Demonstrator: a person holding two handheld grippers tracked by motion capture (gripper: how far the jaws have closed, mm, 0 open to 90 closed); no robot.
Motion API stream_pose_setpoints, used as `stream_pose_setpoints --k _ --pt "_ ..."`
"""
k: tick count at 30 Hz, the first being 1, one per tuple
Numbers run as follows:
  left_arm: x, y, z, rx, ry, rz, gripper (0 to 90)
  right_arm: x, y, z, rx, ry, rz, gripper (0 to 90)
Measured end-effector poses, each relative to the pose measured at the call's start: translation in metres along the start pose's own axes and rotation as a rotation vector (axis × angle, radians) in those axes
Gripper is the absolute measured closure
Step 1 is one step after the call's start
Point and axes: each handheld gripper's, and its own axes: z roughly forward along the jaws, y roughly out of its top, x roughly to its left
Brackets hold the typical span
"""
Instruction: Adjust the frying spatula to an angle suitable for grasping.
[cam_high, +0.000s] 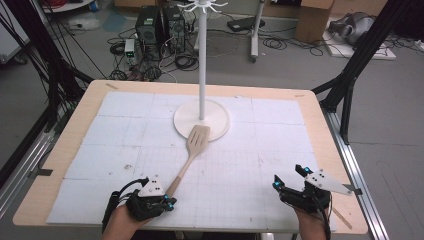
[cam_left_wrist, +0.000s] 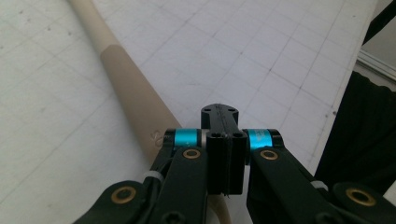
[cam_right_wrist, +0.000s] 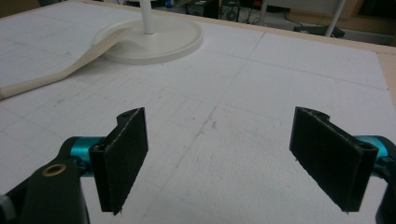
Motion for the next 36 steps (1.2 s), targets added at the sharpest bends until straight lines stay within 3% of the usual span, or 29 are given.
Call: stream_pose_setpoints --k 5,11,16,21,24,26,27,28,29,32,33,35,36 --pt "0.011 -0.004 -0.008 0.014 0.064 -0.025 89.1 0.000 0.000 0.001 -0.002 0.001 -0.004 18.3" --pt "0.031 -0.012 -0.022 -0.021 0.134 -0.113 87.3 0.000 0.000 0.001 0.002 0.003 -0.001 18.3" --pt "0.037 -0.014 -0.025 -0.031 0.175 -0.131 86.9 0.001 0.000 0.000 0.004 0.004 0.003 18.3" --pt "0.040 -0.015 -0.026 -0.053 0.264 -0.136 80.9 0.002 0.000 0.001 0.006 0.008 0.001 18.3" --pt "0.042 -0.016 -0.028 -0.066 0.276 -0.146 78.5 0.002 0.000 0.002 0.006 0.010 -0.005 18.3" --pt "0.044 -0.017 -0.033 -0.108 0.286 -0.168 75.0 0.003 0.001 0.003 0.007 0.013 -0.012 18.4" --pt "0.048 -0.018 -0.041 -0.172 0.305 -0.206 66.8 0.004 0.002 0.005 0.007 0.018 0.000 21.3" --pt "0.050 -0.020 -0.046 -0.206 0.318 -0.223 62.6 0.005 0.004 0.006 0.006 0.020 0.006 24.5" --pt "0.050 -0.020 -0.046 -0.206 0.318 -0.223 60.0 0.006 0.006 0.008 0.000 0.030 0.008 26.2" --pt "0.060 -0.025 -0.059 -0.286 0.338 -0.270 59.7 0.010 0.012 0.014 -0.007 0.055 0.001 33.6" --pt "0.065 -0.029 -0.064 -0.314 0.352 -0.297 60.2 0.017 0.020 0.026 0.010 0.086 -0.015 40.9" --pt "0.068 -0.031 -0.066 -0.321 0.352 -0.303 60.9 0.021 0.024 0.034 0.022 0.098 -0.027 45.1" --pt "0.071 -0.034 -0.068 -0.327 0.352 -0.313 62.6 0.030 0.033 0.050 0.037 0.103 -0.051 55.9"
